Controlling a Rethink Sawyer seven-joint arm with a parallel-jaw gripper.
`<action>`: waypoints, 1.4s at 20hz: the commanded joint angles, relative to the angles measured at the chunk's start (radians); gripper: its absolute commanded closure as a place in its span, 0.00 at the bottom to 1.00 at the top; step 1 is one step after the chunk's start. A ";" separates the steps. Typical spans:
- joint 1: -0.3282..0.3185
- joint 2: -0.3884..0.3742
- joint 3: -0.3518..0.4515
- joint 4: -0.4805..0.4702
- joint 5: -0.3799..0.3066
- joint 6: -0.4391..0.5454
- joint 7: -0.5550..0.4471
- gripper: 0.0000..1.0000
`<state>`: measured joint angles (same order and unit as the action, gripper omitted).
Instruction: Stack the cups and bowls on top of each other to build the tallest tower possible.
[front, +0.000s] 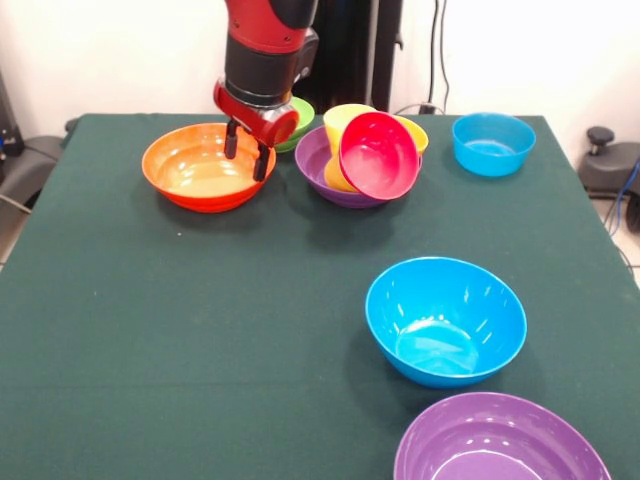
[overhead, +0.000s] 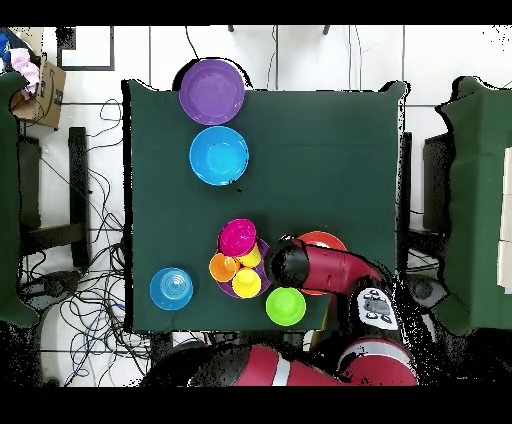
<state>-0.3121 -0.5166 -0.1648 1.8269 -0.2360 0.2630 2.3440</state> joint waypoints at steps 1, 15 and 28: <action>0.023 0.058 0.091 0.020 0.044 -0.052 0.120 0.00; 0.024 0.164 0.082 -0.021 0.048 -0.156 0.136 0.00; 0.012 0.151 0.077 -0.009 0.051 -0.153 0.110 0.00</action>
<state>-0.3036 -0.3881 -0.1681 1.8265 -0.2279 0.1170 2.3440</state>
